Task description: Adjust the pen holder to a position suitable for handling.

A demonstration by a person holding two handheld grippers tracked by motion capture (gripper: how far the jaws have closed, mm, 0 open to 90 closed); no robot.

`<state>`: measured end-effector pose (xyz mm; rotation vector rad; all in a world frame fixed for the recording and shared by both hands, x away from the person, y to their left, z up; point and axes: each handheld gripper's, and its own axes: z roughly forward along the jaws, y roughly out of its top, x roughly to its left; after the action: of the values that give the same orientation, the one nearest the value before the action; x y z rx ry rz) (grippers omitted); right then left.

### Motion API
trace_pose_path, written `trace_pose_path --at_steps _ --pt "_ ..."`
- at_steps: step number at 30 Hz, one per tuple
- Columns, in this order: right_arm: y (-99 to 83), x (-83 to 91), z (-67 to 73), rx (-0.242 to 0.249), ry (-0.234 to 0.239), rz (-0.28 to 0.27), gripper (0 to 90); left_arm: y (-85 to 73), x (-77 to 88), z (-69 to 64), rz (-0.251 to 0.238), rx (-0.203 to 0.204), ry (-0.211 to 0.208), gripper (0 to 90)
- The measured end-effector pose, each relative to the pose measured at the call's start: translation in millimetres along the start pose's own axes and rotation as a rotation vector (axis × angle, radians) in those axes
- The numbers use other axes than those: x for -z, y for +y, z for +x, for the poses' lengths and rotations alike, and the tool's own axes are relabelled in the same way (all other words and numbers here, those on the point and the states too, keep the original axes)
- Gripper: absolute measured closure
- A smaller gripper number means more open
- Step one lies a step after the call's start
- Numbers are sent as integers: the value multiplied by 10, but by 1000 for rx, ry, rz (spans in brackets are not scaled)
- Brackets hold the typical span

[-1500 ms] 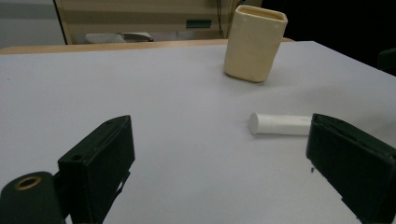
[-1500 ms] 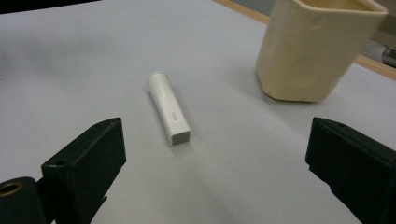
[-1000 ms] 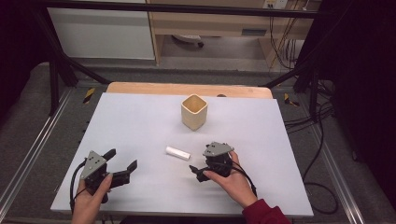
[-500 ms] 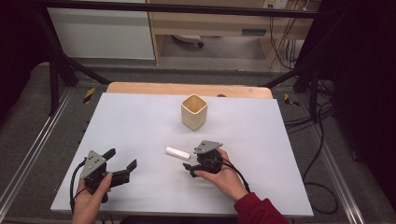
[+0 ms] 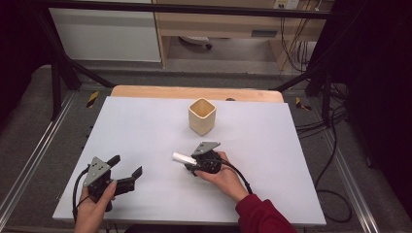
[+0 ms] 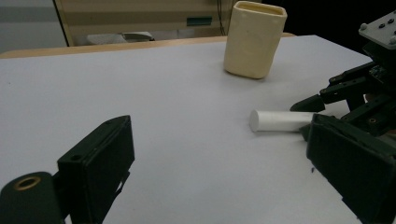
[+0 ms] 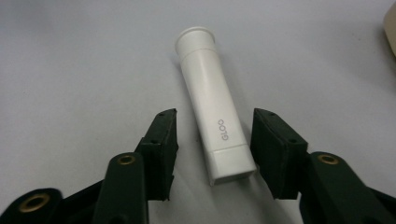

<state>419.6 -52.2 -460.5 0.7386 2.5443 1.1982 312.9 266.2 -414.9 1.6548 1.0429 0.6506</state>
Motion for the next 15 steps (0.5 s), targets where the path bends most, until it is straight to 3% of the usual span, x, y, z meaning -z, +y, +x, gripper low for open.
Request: trace_pose_path --at_steps 6,8,15 --pt "6 7 31 41 21 4 697 -6 5 2 3 2 1 78" --pt "12 15 59 63 18 14 707 -5 5 -2 3 2 -1 79" --pt "18 50 65 43 31 33 712 -8 -10 -20 7 -8 -8 79"
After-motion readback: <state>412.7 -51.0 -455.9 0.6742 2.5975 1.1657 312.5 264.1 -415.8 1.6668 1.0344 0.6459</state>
